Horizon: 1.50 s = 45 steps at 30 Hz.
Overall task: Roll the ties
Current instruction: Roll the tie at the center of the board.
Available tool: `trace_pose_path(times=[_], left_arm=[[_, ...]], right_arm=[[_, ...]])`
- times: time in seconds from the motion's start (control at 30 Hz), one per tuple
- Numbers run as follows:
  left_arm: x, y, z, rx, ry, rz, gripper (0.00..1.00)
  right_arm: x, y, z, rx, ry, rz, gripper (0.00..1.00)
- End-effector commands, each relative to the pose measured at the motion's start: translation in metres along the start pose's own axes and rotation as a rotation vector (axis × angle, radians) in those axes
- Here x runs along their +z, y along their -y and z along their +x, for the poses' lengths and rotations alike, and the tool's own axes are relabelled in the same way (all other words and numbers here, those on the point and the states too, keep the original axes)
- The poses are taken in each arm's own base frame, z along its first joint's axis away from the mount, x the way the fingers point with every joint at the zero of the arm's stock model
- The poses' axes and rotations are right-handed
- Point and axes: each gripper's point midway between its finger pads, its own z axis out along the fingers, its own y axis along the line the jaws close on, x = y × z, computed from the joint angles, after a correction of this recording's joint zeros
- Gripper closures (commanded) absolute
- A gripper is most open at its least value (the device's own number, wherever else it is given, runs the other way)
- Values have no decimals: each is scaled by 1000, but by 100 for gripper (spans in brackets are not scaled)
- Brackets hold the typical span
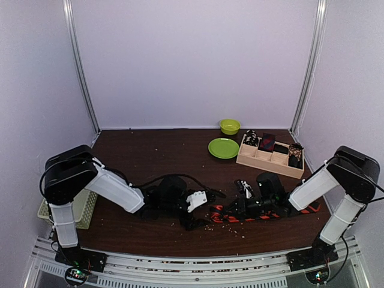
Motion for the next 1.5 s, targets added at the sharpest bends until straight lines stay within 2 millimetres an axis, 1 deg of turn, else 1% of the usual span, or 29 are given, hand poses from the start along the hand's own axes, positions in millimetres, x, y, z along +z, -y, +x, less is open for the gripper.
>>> trace_pose_path(times=[0.0,0.07,0.13,0.17,0.27,0.33,0.4,0.47,0.53,0.6,0.67,0.73,0.83,0.97,1.03,1.2,1.27,1.37,1.47], left_arm=[[-41,-37,-50,-32,196,-223,3],[-63,-48,-61,-84,273,-301,2],[-84,-61,-65,-172,330,-378,2],[-94,-68,-67,-200,349,-382,2],[-112,-71,-72,-221,407,-313,2],[-117,-77,-66,-252,406,-314,2],[-114,-77,-54,-275,370,-297,2],[-113,-64,-46,-267,373,-240,2],[-113,-52,-41,-261,390,-187,2],[-105,-37,-34,-229,367,-117,2],[-95,-24,-27,-205,350,-61,2],[-87,-14,-23,-185,355,-33,2],[-68,0,-20,-147,344,-4,4],[-48,6,-22,-148,367,19,6],[-37,10,-20,-136,365,34,7],[-18,14,-20,-112,360,74,9],[-9,15,-19,-109,352,90,12],[2,14,-17,-122,344,102,21],[11,12,-13,-129,324,97,28]], right_arm=[[-8,64,35,74,-90,240,100],[-8,67,35,56,-101,264,100],[-7,69,36,40,-115,287,100],[-5,69,37,32,-119,292,100],[6,62,37,31,-126,275,100],[18,51,36,32,-130,244,100],[33,33,30,22,-123,200,100],[42,22,28,15,-122,176,100],[43,20,29,26,-121,169,100],[39,29,34,33,-125,181,100],[31,42,42,39,-134,202,100],[25,53,51,47,-142,218,100],[22,67,62,72,-152,233,100],[21,75,68,91,-154,239,100],[20,76,68,90,-155,246,100],[21,77,65,73,-156,276,100],[21,78,65,72,-159,280,100],[21,78,66,72,-162,281,100],[21,76,64,68,-160,273,100]])
